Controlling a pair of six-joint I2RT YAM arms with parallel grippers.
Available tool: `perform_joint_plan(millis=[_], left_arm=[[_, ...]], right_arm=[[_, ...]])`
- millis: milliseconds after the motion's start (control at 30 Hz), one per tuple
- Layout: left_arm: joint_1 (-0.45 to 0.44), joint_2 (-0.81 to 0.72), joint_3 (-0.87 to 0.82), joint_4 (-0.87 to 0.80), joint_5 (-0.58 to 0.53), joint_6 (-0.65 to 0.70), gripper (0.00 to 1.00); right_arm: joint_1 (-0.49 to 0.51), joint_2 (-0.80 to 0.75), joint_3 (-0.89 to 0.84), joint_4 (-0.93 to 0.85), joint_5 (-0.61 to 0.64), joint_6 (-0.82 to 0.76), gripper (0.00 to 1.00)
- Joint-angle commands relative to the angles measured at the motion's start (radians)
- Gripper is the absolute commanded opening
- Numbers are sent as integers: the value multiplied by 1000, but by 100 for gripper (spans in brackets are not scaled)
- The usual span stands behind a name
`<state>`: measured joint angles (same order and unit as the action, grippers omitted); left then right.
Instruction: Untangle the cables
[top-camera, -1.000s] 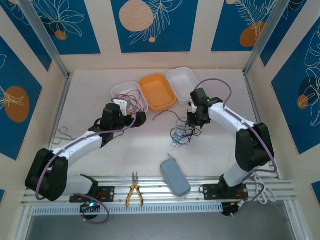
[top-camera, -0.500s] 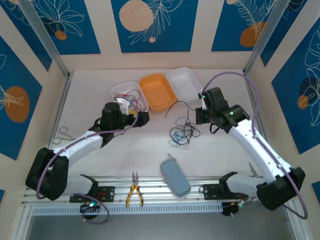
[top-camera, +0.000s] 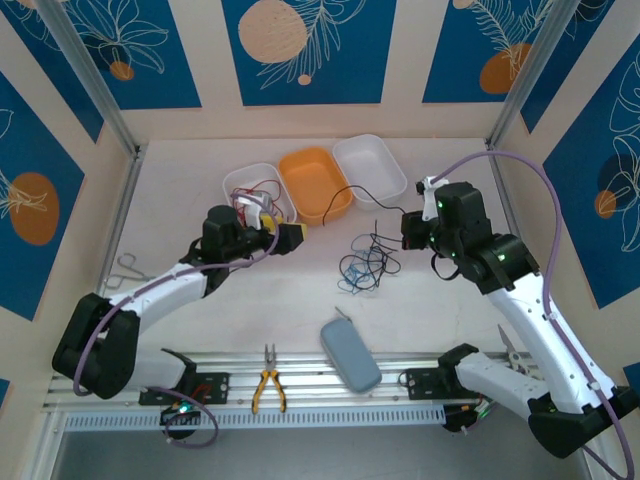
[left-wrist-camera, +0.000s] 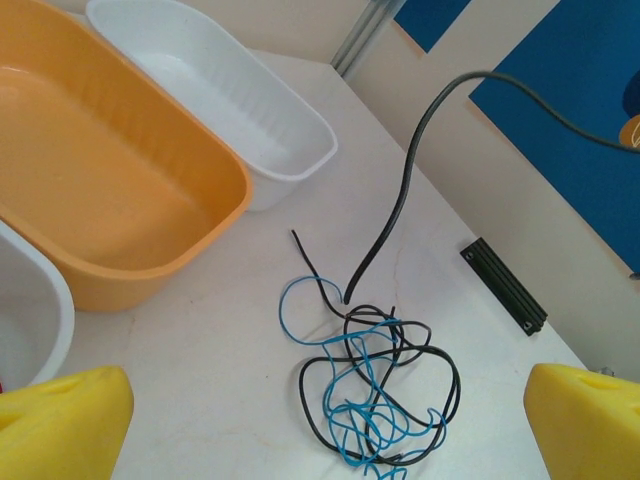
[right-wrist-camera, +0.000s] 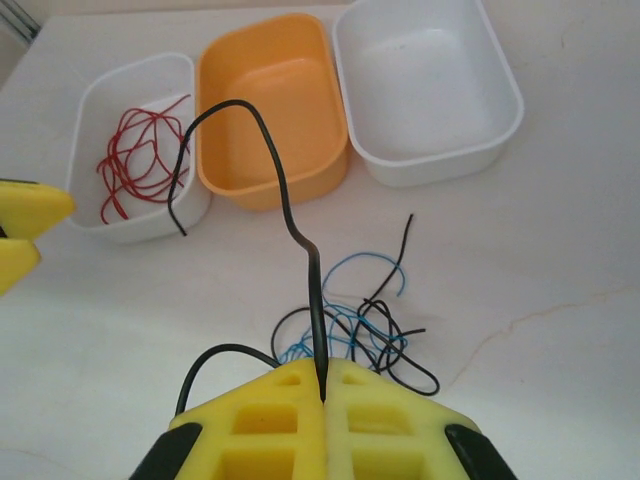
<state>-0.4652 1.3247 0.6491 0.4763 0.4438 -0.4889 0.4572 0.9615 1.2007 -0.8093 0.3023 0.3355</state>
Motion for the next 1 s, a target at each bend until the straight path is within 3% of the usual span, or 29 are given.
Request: perform_joint_plan(millis=[0,400,967], left_arm=[[-9,-61,-26,30,-24,27,100],[-8,-213,-59,-114,-203,108,100],[-7,-244,-53,-196,-282,156,100]], right_arm=[[4,19,24,62,-26,35,0],[-4,220,124,122,52,80,0],[-18,645,388,216,40,150,0]])
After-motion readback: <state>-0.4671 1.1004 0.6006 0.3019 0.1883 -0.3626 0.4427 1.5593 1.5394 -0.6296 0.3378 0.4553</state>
